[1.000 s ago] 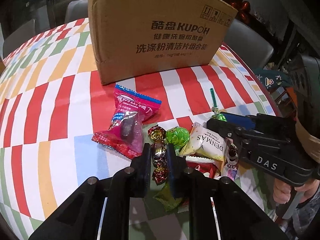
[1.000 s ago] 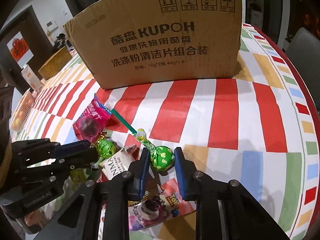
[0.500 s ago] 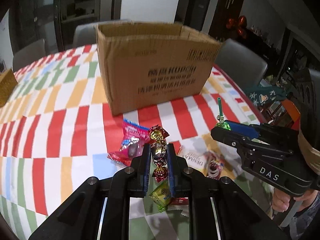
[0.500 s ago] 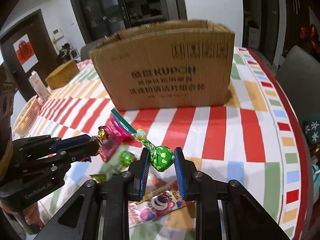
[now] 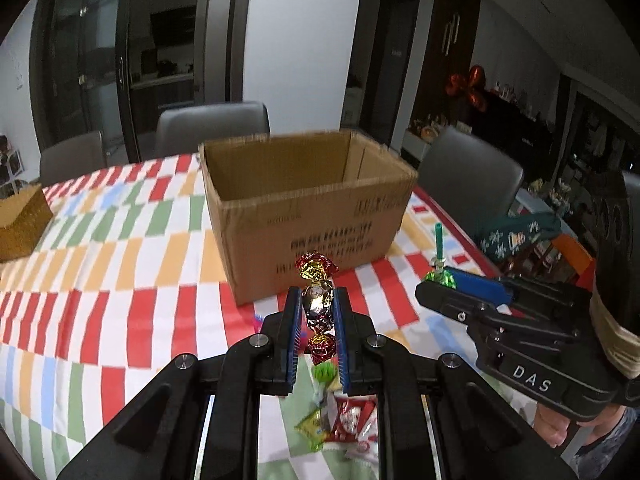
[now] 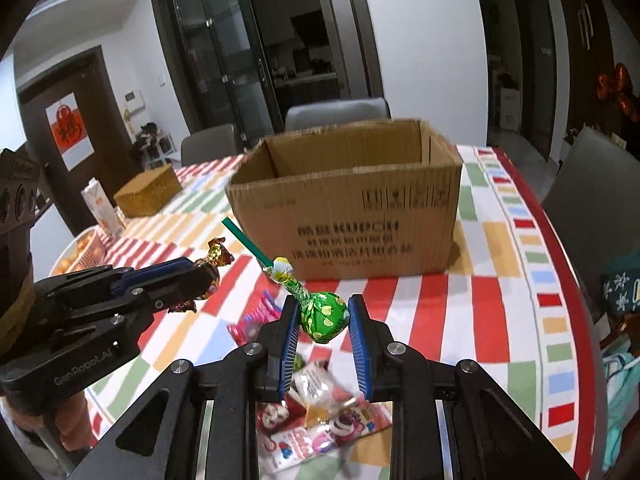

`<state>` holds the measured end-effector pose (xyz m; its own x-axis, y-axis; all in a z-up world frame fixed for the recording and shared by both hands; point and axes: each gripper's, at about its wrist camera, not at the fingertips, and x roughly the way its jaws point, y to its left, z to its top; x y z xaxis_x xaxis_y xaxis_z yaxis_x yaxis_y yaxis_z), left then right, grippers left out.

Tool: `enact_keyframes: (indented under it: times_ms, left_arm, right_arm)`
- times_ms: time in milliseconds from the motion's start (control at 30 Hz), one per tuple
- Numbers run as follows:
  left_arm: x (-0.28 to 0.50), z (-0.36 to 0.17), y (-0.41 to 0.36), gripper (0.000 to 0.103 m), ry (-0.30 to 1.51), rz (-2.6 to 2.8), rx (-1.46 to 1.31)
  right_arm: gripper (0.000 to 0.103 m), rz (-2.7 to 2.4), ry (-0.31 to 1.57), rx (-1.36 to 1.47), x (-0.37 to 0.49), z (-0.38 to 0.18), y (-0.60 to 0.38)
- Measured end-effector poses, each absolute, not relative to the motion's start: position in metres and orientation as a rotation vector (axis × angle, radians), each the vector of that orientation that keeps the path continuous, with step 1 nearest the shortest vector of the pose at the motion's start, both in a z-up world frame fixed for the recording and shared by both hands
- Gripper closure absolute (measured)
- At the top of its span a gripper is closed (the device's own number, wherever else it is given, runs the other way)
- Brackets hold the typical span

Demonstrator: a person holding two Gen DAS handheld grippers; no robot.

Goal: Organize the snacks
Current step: 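Carry the candy and lollipop over the box and open both tools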

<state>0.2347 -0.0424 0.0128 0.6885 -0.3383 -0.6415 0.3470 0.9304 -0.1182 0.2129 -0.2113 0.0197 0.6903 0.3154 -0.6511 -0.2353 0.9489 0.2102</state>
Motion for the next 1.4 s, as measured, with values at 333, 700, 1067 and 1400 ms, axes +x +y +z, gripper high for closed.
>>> enact_keyframes:
  times_ms: [333, 700, 1067, 1400]
  left_arm:
    - [0.258, 0.049, -0.042, 0.086, 0.628, -0.367, 0.023]
    - [0.291, 0.079, -0.043, 0.086, 0.587, -0.362, 0.031]
    - [0.341, 0.082, -0.044, 0.086, 0.627, -0.355, 0.018]
    - [0.358, 0.079, -0.038, 0.065, 0.638, -0.308, 0.012]
  right_arm:
    - [0.077, 0.288, 0.662, 0.124, 0.235, 0.055, -0.214]
    - [0.077, 0.285, 0.621, 0.108, 0.274, 0.081, -0.217]
    - [0.077, 0.262, 0.661, 0.095, 0.333, 0.079, -0.218]
    - [0.058, 0.214, 0.677, 0.100, 0.360, 0.079, -0.218]
